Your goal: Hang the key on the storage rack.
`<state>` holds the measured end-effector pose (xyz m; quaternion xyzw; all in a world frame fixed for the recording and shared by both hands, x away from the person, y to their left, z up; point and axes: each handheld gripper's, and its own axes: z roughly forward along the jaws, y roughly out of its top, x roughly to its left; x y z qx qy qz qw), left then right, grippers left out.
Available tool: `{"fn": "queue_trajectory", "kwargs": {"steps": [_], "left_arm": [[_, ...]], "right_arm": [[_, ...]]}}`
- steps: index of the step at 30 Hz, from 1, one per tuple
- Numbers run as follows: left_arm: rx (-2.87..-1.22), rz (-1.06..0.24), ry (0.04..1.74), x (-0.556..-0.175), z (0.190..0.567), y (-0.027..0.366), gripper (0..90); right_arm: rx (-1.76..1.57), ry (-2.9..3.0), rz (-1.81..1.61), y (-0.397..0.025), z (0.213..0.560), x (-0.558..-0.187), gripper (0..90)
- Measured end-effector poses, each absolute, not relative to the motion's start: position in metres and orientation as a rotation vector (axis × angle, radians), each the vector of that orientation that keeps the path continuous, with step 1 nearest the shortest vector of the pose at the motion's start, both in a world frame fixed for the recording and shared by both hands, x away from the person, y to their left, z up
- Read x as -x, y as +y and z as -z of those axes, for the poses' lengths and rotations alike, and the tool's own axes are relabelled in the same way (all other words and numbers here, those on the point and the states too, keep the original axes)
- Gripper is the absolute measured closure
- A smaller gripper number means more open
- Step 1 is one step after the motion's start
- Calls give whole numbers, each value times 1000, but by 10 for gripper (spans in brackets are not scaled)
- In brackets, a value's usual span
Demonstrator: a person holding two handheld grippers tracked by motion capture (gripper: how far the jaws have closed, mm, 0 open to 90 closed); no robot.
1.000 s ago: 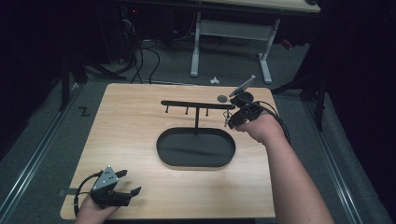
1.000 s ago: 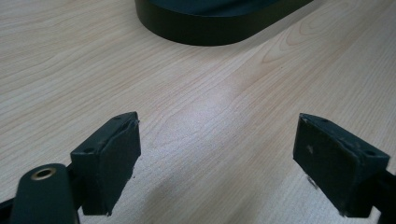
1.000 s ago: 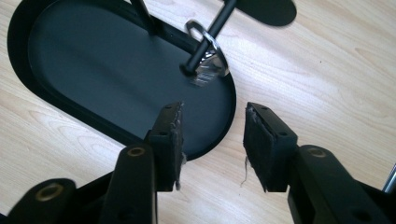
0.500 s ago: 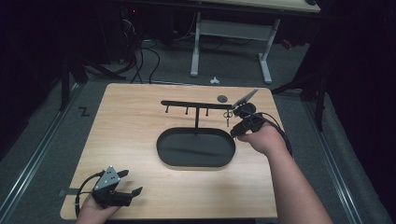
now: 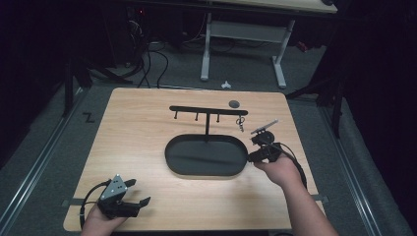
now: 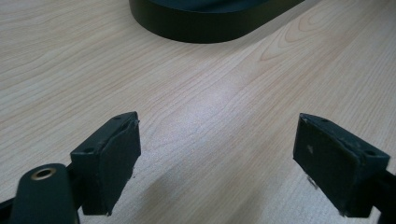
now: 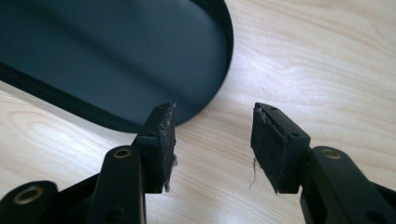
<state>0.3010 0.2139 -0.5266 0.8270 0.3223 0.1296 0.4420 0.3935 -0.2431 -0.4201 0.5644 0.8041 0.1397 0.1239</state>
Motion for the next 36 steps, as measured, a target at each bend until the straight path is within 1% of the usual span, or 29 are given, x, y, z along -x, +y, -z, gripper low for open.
{"fn": "queue_trajectory", "kwargs": {"steps": [6, 7, 8, 9, 16, 21, 23, 24, 27, 30, 36], "left_arm": [[-2056, -328, 802, -301, 527, 214, 155], [-2058, -331, 802, -301, 527, 213, 155], [-2060, -335, 805, -301, 527, 213, 154], [-2060, -339, 806, -301, 527, 213, 154], [-2034, -377, 824, -299, 524, 216, 153], [-1998, -394, 855, -299, 524, 220, 146], [-1993, -398, 868, -299, 524, 221, 146], [-1987, -405, 883, -299, 525, 222, 144], [-1993, -421, 888, -297, 525, 221, 139], [-1985, -429, 893, -296, 524, 221, 138], [-1982, -417, 890, -295, 524, 225, 139]], "right_arm": [[-1581, 2272, -509, -246, 447, -371, 478], [-1581, 2272, -509, -246, 447, -371, 478], [-1573, 2258, -584, -247, 458, -360, 432], [-1573, 2253, -624, -248, 463, -356, 418], [-1545, 2102, -757, -257, 497, -321, 400], [-1515, 1982, -840, -263, 512, -293, 365], [-1491, 1951, -854, -265, 515, -286, 368], [-1456, 1979, -884, -270, 518, -277, 361], [-1429, 1991, -859, -278, 518, -276, 345], [-1502, 1963, -856, -291, 524, -278, 342], [-1534, 1912, -876, -296, 520, -280, 338]]}}
